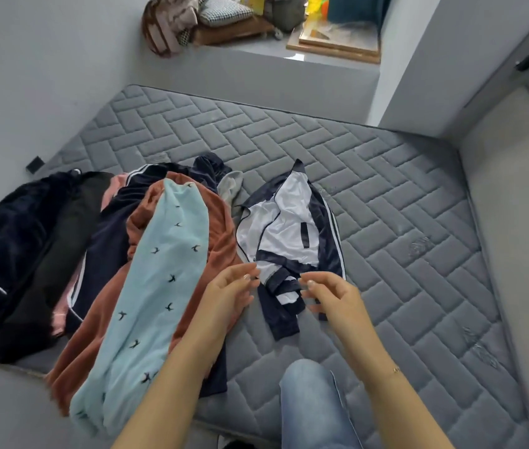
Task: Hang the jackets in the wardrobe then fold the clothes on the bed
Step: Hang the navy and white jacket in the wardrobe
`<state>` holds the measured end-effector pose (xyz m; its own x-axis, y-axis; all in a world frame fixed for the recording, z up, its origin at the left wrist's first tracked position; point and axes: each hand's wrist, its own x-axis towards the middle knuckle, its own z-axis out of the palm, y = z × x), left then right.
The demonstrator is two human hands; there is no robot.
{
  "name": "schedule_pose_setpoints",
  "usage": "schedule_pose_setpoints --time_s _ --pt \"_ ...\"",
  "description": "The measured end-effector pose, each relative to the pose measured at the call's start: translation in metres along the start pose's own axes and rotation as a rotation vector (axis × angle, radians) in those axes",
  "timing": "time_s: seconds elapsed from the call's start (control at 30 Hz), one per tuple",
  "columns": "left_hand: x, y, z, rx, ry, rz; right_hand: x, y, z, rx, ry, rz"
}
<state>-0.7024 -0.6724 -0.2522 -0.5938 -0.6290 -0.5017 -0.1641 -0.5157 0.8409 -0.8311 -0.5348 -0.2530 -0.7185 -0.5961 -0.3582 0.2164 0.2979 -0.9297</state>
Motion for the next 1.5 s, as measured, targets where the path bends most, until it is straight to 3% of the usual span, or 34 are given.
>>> schedule_pose_setpoints --time_s 0.17,0.33,0.43,0.6,0.73,0.83,0.97,1.13,1.27,1.37,1.5 --pt "0.097 0.007 0.016 -0.004 0.047 -0.001 0.109 0.000 -0.003 -0.019 -0.036 0.029" --pt "0.236 0.000 0.024 0.065 0.198 -0.042 0.239 0.007 -0.003 -0.070 -0.157 0.098" --pt "0.321 -0.017 0.023 0.082 0.274 -0.111 0.318 0.014 0.002 -0.113 -0.216 0.121" --pt "0.461 -0.068 0.016 0.261 0.365 -0.082 0.440 0.059 0.014 -0.213 -0.284 0.140" --pt "0.544 -0.110 0.010 0.353 0.400 -0.090 0.492 0.104 0.021 -0.225 -0.290 0.138" --pt "0.580 -0.131 0.006 0.421 0.391 -0.208 0.504 0.128 0.021 -0.222 -0.272 0.136" --pt "0.581 -0.135 0.013 0.613 0.411 -0.144 0.499 0.138 0.015 -0.221 -0.236 0.174" --pt "0.536 -0.092 0.041 0.280 0.411 0.098 0.488 0.125 0.008 -0.230 -0.205 0.186" --pt "0.481 -0.048 0.060 -0.160 0.331 0.074 0.471 0.101 0.002 -0.229 -0.225 0.134" --pt "0.434 -0.011 0.067 -0.336 0.334 0.060 0.452 0.072 -0.001 -0.253 -0.254 0.004" --pt "0.362 0.036 0.075 -0.371 0.276 0.055 0.423 0.027 0.002 -0.408 -0.296 -0.272"
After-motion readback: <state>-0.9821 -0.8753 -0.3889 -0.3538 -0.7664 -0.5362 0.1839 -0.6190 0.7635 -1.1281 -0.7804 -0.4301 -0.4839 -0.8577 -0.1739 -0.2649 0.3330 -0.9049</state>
